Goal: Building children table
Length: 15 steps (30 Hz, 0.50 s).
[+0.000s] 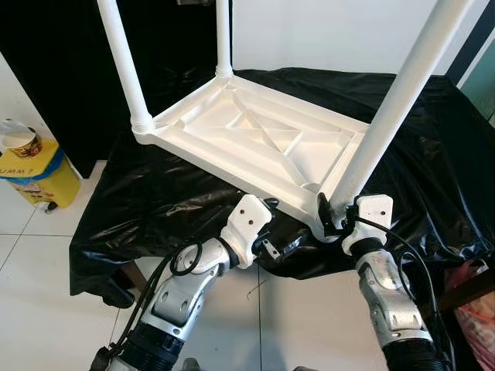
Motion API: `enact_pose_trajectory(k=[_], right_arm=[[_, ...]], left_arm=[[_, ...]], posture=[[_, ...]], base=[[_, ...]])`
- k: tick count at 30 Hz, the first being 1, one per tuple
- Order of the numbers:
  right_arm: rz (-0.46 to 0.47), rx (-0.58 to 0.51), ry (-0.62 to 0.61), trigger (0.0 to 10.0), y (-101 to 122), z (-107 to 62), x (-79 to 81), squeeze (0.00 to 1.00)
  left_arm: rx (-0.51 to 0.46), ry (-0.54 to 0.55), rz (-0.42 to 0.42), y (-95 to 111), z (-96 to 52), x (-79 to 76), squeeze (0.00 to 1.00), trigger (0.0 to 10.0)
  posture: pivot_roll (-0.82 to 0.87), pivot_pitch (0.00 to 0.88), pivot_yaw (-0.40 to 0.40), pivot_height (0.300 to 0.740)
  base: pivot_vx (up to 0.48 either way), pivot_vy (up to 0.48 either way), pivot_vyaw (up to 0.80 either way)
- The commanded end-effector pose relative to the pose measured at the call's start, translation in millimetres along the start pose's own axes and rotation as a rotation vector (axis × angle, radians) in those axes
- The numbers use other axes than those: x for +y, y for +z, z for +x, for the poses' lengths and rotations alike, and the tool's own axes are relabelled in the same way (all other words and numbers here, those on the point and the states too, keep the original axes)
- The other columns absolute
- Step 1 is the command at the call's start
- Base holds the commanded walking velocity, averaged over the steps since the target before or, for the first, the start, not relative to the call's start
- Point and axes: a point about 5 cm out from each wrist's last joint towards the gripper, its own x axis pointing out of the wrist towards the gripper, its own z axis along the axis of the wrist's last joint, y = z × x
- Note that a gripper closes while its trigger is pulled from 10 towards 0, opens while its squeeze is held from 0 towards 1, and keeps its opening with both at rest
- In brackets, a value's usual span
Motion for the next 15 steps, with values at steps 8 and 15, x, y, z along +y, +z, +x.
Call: enact_pose_trajectory(k=[8,15], right_arm=[[-0.033,0.074,0.350,10.0,-3,7.2,-9.1,0.00],[-0.068,0.102,0.449,10.0,-7,14.9,-6.8,0.00]], left_arm=[[0.008,-0.001,0.006,-1,0.7,0.4,0.00,10.0],[0.014,-0.002,0.011,-1,-0.1,1.0,0.00,10.0]], posture=[[-0.01,0.051,-0.034,0.740],[0.00,0.055,-0.030,0.740]], base=[[0.000,0.000,0.00],[0.000,0.000,0.00]])
